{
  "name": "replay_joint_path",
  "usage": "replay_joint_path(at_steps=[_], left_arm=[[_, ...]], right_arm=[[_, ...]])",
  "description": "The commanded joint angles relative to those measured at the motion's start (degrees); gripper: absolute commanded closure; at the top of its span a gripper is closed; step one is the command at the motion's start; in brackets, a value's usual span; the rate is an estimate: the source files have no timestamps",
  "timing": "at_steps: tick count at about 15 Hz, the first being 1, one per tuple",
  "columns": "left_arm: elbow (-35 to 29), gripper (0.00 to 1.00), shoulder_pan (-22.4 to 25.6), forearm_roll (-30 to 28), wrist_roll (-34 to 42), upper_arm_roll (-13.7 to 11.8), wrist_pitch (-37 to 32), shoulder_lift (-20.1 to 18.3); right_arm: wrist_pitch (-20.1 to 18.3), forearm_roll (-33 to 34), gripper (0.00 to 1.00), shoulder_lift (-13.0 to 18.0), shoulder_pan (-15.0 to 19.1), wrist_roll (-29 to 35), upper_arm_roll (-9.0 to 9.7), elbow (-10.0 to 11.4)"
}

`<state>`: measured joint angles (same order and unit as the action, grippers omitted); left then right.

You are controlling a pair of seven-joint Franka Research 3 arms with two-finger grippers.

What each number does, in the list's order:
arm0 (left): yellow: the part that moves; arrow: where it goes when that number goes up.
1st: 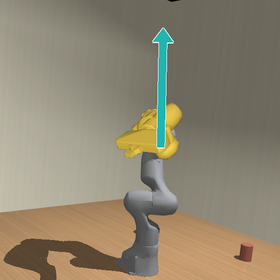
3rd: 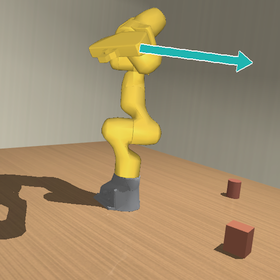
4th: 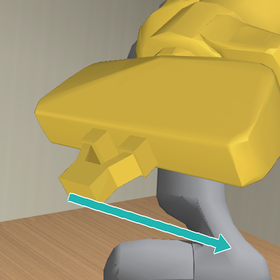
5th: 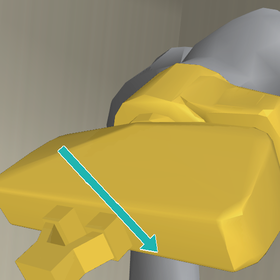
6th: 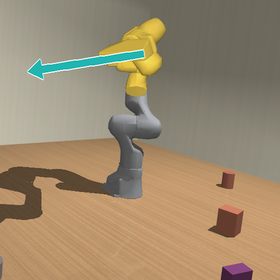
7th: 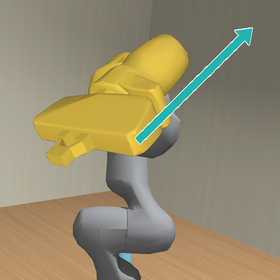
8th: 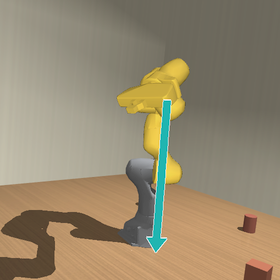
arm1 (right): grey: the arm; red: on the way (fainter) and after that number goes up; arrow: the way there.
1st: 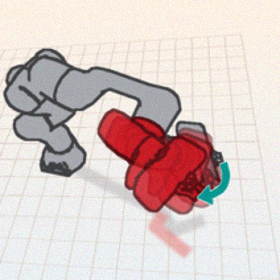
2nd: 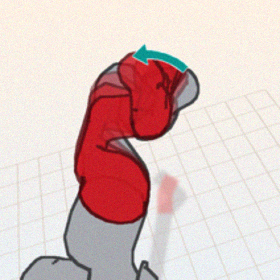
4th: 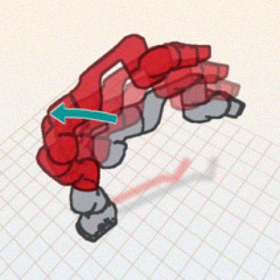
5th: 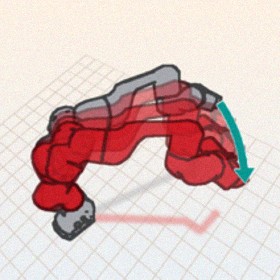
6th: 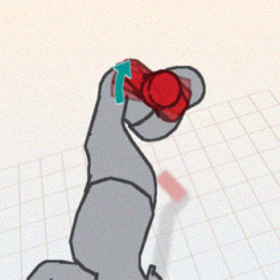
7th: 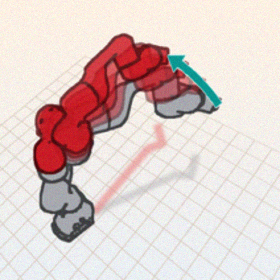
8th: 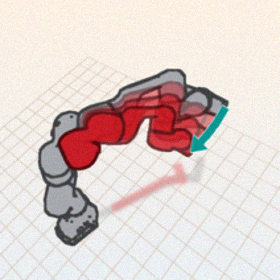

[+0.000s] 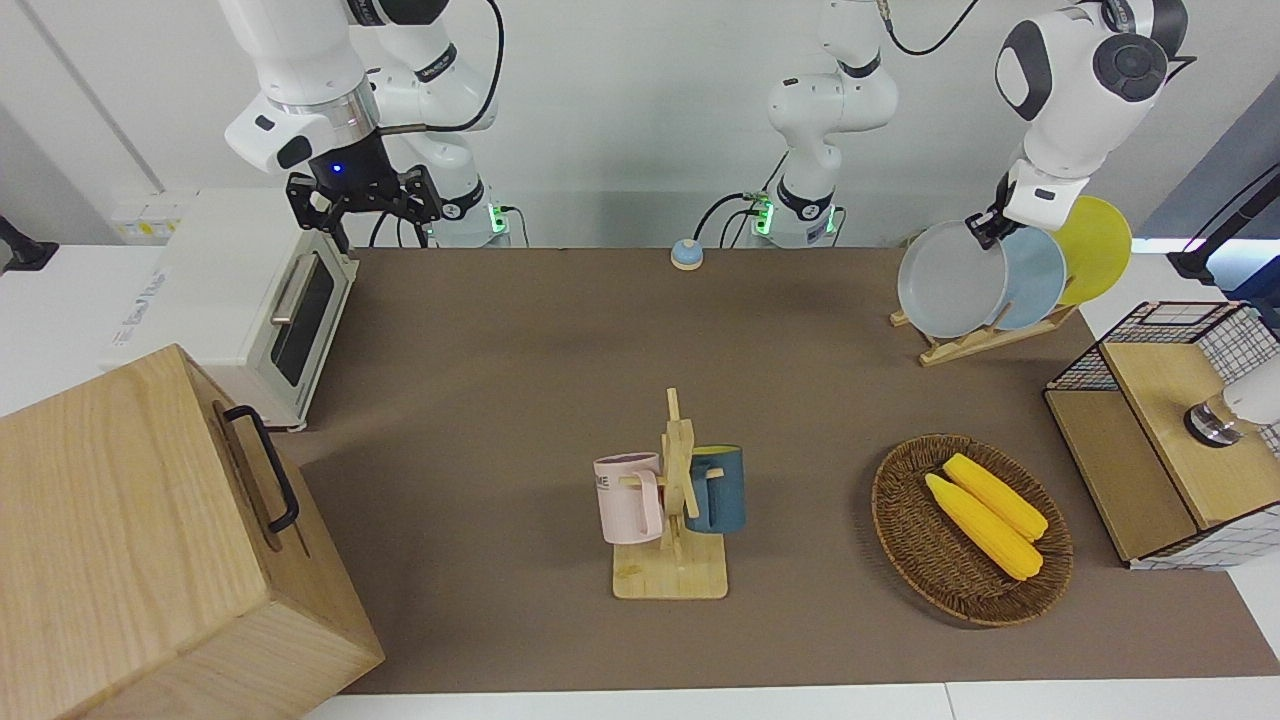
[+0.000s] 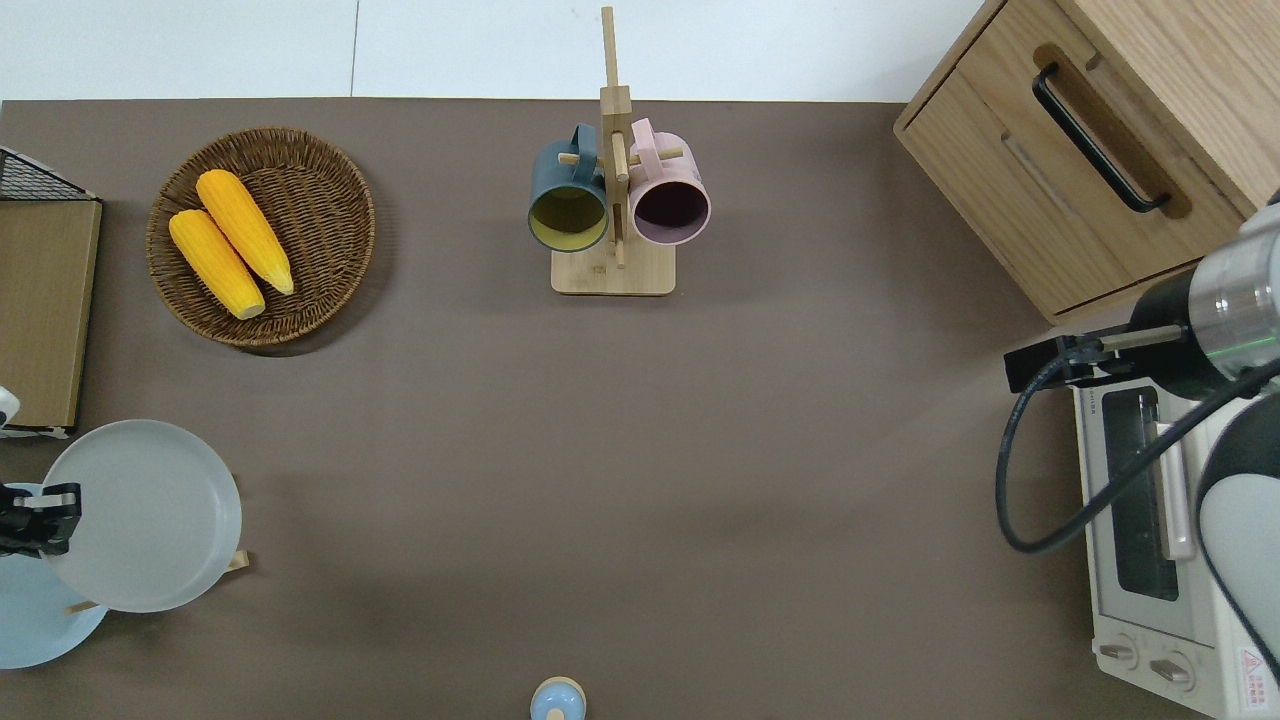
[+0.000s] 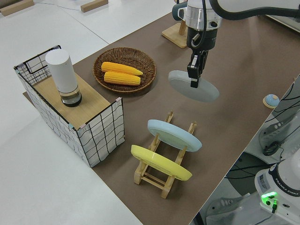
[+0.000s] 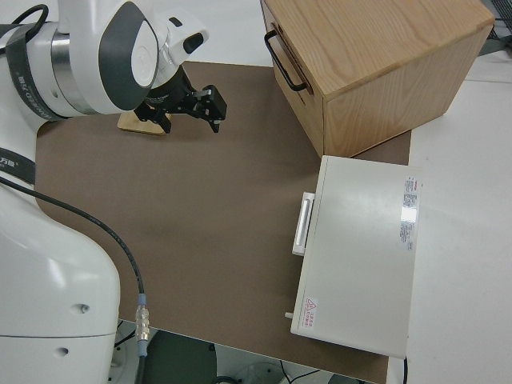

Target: Pick gray plate from low plate rack and place it on table with left arm

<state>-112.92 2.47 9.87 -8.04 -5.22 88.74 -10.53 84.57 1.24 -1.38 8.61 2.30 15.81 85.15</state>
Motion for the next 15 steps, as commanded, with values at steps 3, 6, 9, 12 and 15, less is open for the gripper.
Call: replay_joint_path(at_steps=[3,6,9,12,15], left_arm=[[-7.5,1.00,-0.4,-10.9,-1.4,-0.1,8.2,-4.2],[-13.9,1.00,-0.1,-12.3,-3.6,2.0,14.9,-6.6],[-20.3,1.00,0.3,-13.6,-5.0,3.5,21.6,-8.8],[-25.9,1.00,0.7,-15.4,-4.7,4.3,27.3,-10.1],[-30.9,1.00,1.0,-16.1,-4.4,5.0,30.9,-11.4]], right_arm=[[-0.8,0.1,0.017,0.2,1.1,0.7,0.98,-0.5],[-0.8,0.1,0.017,0.1,1.1,0.7,0.89,-0.5],[-0.8,0.1,0.017,0.1,1.1,0.7,0.98,-0.5],[-0.8,0.1,0.017,0.1,1.1,0.7,0.98,-0.5],[-0.8,0.1,0.017,0.2,1.1,0.7,0.98,-0.5]])
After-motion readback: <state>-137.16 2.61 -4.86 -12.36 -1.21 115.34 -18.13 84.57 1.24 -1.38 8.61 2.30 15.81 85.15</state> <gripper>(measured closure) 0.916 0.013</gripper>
